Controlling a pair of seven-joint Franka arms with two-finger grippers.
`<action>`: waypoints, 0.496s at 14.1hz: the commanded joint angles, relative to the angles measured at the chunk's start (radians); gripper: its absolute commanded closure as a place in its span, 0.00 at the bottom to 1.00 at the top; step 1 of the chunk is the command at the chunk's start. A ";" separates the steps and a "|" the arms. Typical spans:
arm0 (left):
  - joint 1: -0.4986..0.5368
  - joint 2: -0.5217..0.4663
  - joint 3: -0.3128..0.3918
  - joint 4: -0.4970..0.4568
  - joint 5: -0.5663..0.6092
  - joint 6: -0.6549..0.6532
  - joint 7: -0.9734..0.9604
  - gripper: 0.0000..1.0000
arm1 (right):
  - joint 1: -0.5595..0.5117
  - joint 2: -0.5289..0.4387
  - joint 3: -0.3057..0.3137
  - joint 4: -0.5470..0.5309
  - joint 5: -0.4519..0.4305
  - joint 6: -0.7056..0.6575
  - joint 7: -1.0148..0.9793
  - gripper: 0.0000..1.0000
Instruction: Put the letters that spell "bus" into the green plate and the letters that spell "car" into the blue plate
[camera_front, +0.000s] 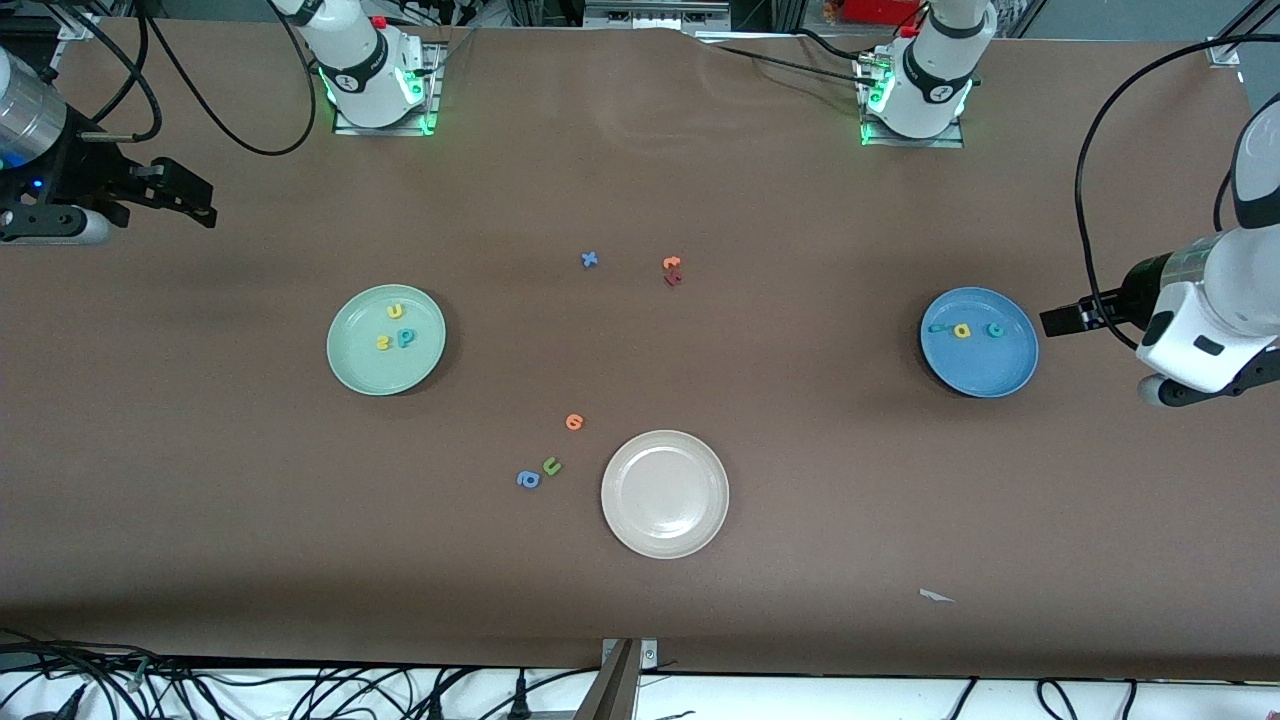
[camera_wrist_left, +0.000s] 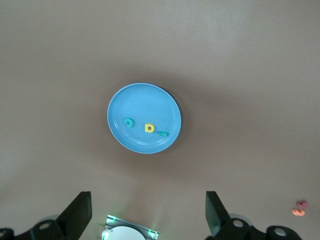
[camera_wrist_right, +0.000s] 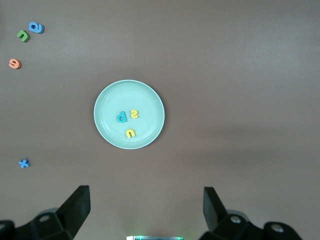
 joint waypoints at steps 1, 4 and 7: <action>-0.145 -0.072 0.244 0.001 -0.146 -0.021 0.079 0.00 | 0.003 0.000 -0.002 0.014 0.001 -0.006 0.014 0.00; -0.278 -0.103 0.407 -0.016 -0.209 -0.015 0.118 0.00 | 0.003 0.000 -0.002 0.014 0.003 -0.009 0.014 0.00; -0.293 -0.216 0.461 -0.163 -0.294 0.102 0.147 0.00 | 0.003 0.000 -0.002 0.012 0.003 -0.010 0.014 0.00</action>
